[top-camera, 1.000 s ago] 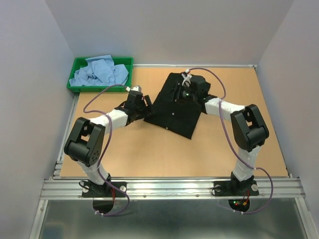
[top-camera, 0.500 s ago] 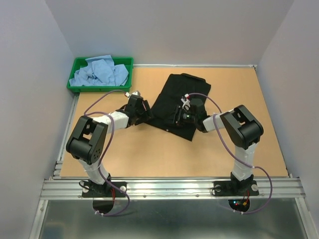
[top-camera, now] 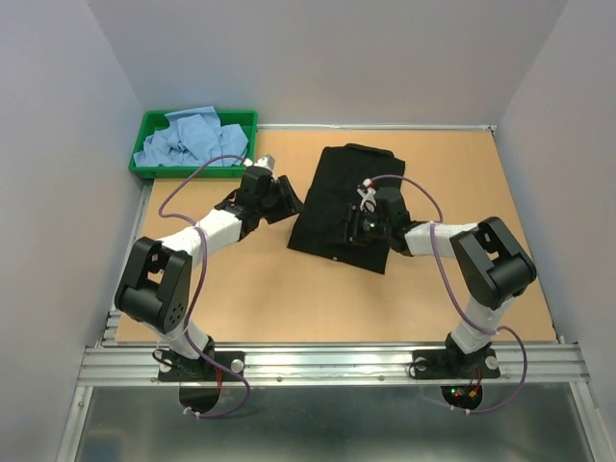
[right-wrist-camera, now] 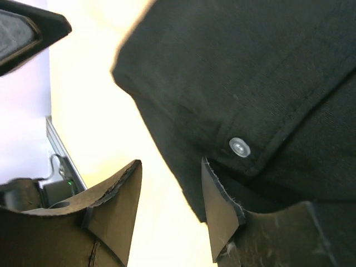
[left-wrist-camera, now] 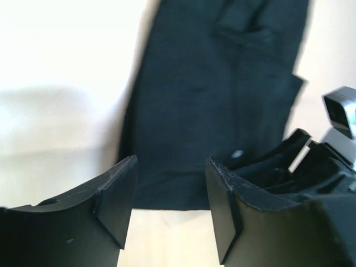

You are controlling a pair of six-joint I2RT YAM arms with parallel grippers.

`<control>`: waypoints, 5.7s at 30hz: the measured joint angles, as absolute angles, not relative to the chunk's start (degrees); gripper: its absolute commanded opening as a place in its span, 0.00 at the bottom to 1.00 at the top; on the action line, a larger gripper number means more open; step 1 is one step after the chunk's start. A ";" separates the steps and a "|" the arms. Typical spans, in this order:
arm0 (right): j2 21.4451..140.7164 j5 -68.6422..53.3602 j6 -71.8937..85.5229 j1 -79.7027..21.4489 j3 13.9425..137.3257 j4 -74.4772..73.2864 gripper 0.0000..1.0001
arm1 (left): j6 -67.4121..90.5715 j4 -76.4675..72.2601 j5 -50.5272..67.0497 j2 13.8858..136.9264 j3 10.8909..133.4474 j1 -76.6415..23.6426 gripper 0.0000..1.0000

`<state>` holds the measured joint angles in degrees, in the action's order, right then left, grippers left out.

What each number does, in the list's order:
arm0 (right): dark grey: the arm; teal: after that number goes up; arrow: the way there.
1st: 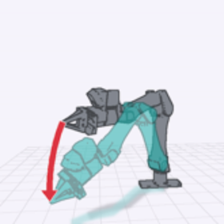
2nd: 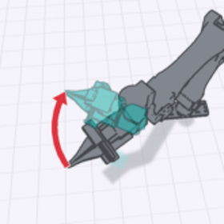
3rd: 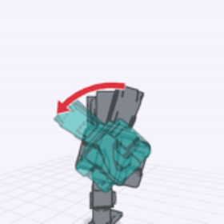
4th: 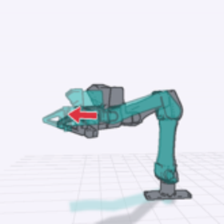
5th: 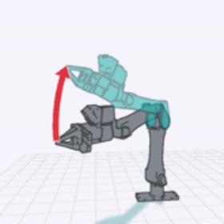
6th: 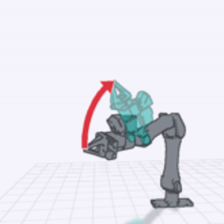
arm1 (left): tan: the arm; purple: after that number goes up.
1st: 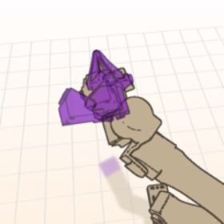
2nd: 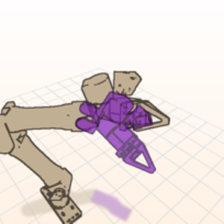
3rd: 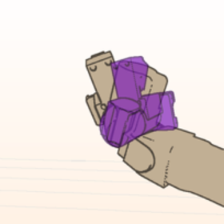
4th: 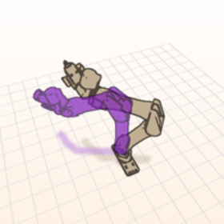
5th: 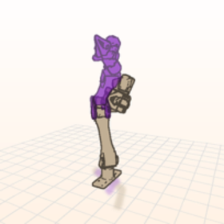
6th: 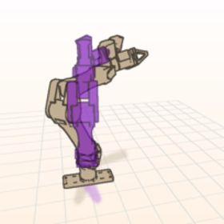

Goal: Fold and stack the long sleeve shirts
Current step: Fold the shirt

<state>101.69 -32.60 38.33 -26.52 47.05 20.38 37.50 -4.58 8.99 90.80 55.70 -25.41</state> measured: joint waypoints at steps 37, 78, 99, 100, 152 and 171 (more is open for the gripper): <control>84.05 -12.73 34.35 -17.21 48.18 3.31 0.53 | 24.73 -6.61 7.09 101.08 69.87 -29.67 0.89; 94.26 4.23 29.47 -7.22 52.66 -17.96 0.23 | 22.04 -6.24 7.20 122.37 82.74 -30.96 0.71; 112.05 -3.73 20.29 -5.89 82.96 -18.52 0.47 | 27.11 1.15 4.01 81.78 48.42 -38.89 0.84; 109.84 -3.95 20.49 -6.07 81.54 -18.68 0.48 | 27.42 1.15 3.42 82.17 49.28 -38.85 0.84; 78.81 -8.05 32.21 -6.42 33.89 -8.80 0.05 | 29.08 8.84 7.79 108.92 69.14 -40.18 0.00; 75.16 -6.92 31.79 -6.44 33.17 -11.77 0.42 | 26.68 12.58 5.08 105.51 67.92 -40.34 0.70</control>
<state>75.16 -6.92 31.79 -6.44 33.17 -11.77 26.68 12.58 5.08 105.51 67.92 -40.34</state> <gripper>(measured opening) 0.391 0.596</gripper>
